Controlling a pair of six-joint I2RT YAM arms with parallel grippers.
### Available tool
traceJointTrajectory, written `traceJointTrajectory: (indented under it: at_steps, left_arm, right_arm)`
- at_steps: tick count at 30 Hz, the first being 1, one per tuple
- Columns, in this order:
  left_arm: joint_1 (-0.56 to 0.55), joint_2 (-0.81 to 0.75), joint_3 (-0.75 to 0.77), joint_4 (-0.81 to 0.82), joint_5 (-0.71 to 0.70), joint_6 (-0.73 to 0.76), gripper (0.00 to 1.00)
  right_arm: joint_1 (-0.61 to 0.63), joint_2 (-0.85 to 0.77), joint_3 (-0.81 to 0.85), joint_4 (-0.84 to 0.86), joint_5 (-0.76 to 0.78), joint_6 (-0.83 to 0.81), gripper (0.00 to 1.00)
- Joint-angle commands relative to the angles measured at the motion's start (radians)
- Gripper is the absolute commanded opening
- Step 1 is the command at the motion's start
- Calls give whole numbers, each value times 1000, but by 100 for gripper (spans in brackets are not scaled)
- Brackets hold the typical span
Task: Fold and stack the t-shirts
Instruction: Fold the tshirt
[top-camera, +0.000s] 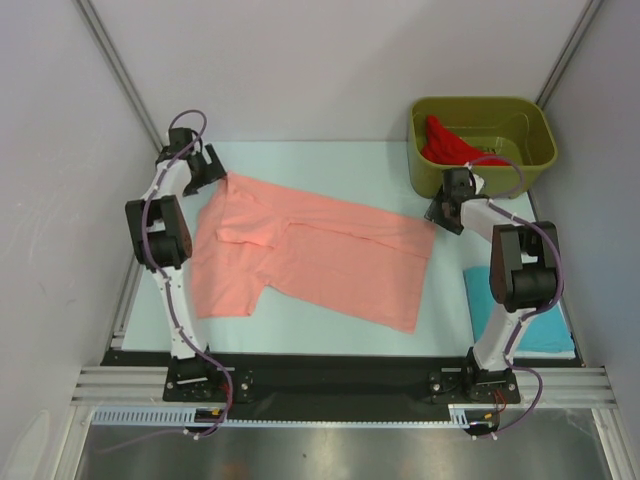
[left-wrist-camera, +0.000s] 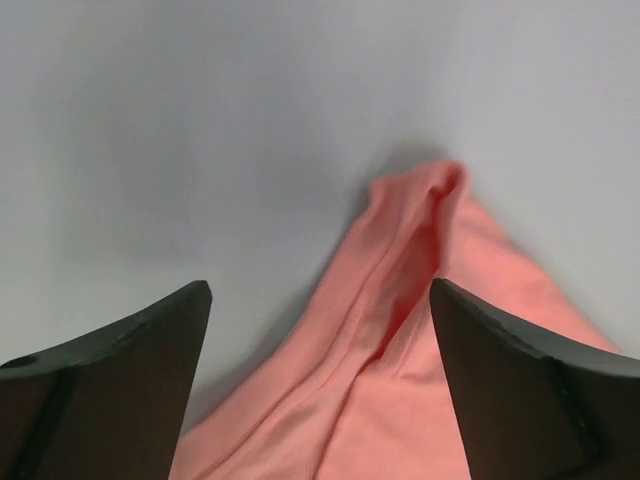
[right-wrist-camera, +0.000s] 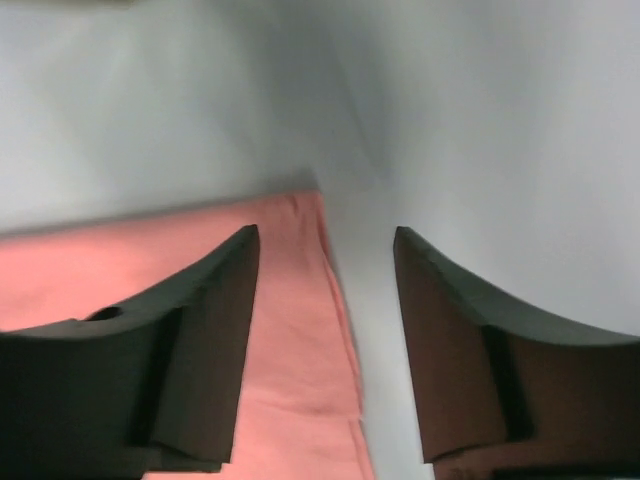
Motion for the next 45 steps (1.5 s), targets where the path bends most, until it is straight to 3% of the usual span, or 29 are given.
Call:
traceJointTrajectory:
  at_steps: [1, 6, 9, 12, 13, 15, 19, 23, 26, 28, 30, 34, 39, 45]
  left_arm:
    - [-4, -249, -160, -55, -167, 22, 100]
    - [-2, -501, -442, -64, -206, -13, 97]
    - [1, -677, -655, -54, -195, -42, 91]
    - [10, -822, -847, -52, -172, -84, 85]
    - [10, -858, -928, -57, -181, -120, 81]
    - [18, -943, -1007, -83, -207, -177, 71]
    - [53, -1049, -1175, -133, -186, -325, 68]
    - [65, -1150, -1236, -229, -254, -420, 58]
    - [113, -1244, -1306, -215, -265, -458, 57]
    - [177, -1241, -1328, -129, -184, -364, 54]
    - [188, -1172, -1297, -109, -196, -285, 48]
    - [190, -1090, -1257, -77, -230, -164, 50]
    - [193, -1011, -1279, -24, -195, -92, 45]
    - [191, -1015, -1306, 5, -193, -33, 48]
  right_arm:
    - [14, -77, 50, -182, 19, -80, 64]
    - [73, -258, -19, -372, 24, -129, 85]
    - [134, -359, -81, -449, 27, -120, 85]
    - [201, -494, -187, -487, -71, -56, 76]
    - [215, -555, -218, -490, -108, -28, 68]
    - [254, -622, -288, -481, -197, 33, 62]
    - [398, -766, -428, -441, -246, 188, 54]
    - [522, -791, -476, -426, -268, 239, 51]
    - [580, -786, -474, -415, -265, 251, 51]
    - [591, -783, -482, -380, -272, 258, 51]
    - [594, -778, -504, -355, -299, 270, 51]
    - [594, -781, -553, -293, -338, 296, 51]
    - [594, -798, -597, -265, -351, 319, 51]
    - [591, -803, -596, -282, -337, 302, 51]
